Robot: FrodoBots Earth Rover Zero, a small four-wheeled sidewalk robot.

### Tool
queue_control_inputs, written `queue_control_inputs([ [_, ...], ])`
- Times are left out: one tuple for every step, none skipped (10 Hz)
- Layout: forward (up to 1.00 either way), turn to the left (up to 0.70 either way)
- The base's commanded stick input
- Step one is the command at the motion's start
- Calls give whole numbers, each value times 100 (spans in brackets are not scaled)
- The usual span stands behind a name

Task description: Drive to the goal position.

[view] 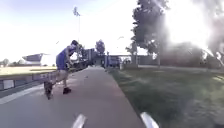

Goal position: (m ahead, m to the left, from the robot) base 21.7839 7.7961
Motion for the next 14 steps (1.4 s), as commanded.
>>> queue_control_inputs([
  [98,0],
  [98,0],
  [98,0],
  [98,15],
  [98,33],
  [98,36],
  [98,22],
  [98,8],
  [98,0],
  [98,0],
  [98,0],
  [98,0],
  [98,0],
  [98,0],
])
